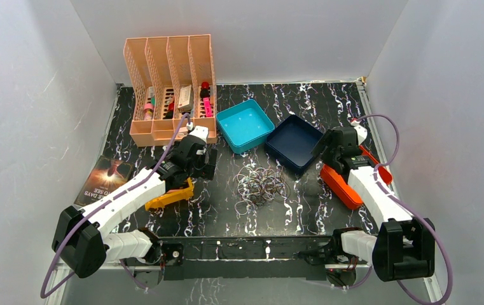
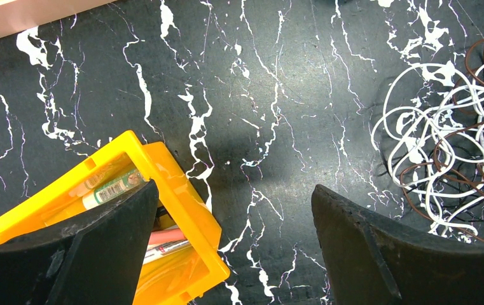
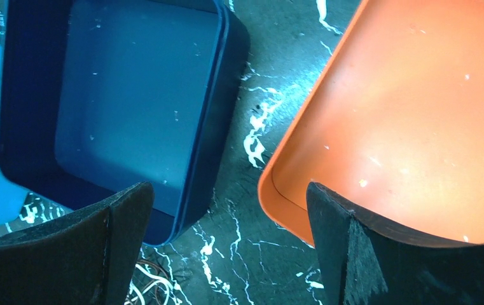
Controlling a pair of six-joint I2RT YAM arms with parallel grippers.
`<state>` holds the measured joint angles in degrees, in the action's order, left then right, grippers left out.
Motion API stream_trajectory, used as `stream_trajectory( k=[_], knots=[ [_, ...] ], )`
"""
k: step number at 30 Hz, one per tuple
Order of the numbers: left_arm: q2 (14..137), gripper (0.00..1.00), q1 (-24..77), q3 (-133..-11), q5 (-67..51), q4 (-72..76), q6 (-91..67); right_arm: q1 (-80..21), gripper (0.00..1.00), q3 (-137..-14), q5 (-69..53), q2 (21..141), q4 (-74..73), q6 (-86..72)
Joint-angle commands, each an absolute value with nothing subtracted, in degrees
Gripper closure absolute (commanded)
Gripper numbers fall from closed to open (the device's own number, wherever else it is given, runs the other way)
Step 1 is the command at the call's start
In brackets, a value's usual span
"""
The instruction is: Untangle the cables
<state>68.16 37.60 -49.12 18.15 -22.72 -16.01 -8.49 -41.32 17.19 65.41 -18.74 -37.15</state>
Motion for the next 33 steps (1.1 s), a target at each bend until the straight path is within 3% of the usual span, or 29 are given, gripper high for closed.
stream_trajectory(
  k=[1,13,33],
  knots=[
    [67.5,0.10,37.4,-49.9,17.9,-22.8,-15.4,-6.8,0.02,-39.7,10.3,64.7,-12.3,-34.1],
    [67.9,0.10,37.4,-49.8,17.6,-22.8,-15.4,-3.7,0.02,-36.5,3.7,65.3,-9.4,-34.4],
    [67.8,0.10,37.4,-49.9,17.6,-22.8,-15.6,-3.2,0.02,-31.2,-20.2,67.2,4.0,-33.9]
  ],
)
